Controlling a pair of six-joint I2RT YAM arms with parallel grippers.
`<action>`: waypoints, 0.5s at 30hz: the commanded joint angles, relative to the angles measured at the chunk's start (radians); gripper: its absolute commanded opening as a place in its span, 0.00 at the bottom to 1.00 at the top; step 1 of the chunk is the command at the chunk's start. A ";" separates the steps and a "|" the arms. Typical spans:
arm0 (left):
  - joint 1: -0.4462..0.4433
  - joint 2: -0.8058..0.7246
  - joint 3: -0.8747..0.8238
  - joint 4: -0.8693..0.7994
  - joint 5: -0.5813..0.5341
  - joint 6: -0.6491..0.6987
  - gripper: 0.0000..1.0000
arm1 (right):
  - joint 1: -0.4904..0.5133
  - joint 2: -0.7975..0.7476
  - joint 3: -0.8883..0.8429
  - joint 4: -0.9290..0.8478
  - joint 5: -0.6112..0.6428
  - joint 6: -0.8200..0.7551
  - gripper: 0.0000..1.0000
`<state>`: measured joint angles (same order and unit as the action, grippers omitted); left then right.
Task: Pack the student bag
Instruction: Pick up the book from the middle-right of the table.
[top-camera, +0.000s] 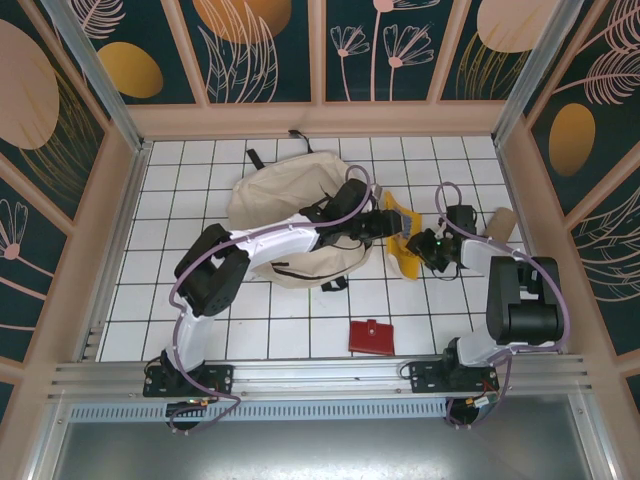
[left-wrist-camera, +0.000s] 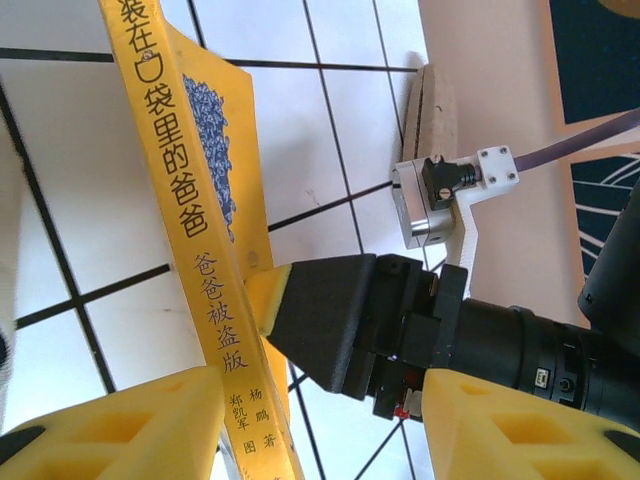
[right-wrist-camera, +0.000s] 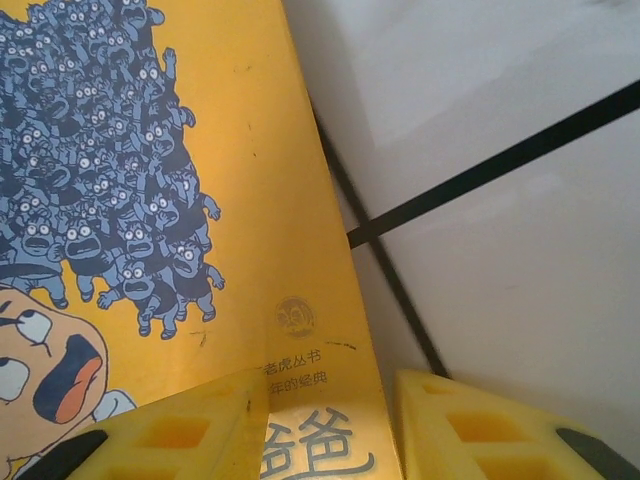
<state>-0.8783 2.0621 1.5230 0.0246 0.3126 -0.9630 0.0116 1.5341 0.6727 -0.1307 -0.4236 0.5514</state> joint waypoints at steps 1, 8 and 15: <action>-0.004 -0.024 -0.066 0.069 0.025 -0.060 0.55 | 0.068 0.034 0.002 0.038 -0.141 0.031 0.38; 0.039 -0.094 -0.187 0.122 -0.047 -0.123 0.56 | 0.140 0.080 0.030 0.066 -0.140 0.060 0.38; 0.068 -0.117 -0.218 0.018 -0.109 -0.038 0.60 | 0.170 0.121 0.066 0.062 -0.123 0.062 0.38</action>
<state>-0.7963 1.9831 1.3033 0.0780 0.1932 -1.0412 0.1333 1.6138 0.7181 -0.0856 -0.4614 0.5907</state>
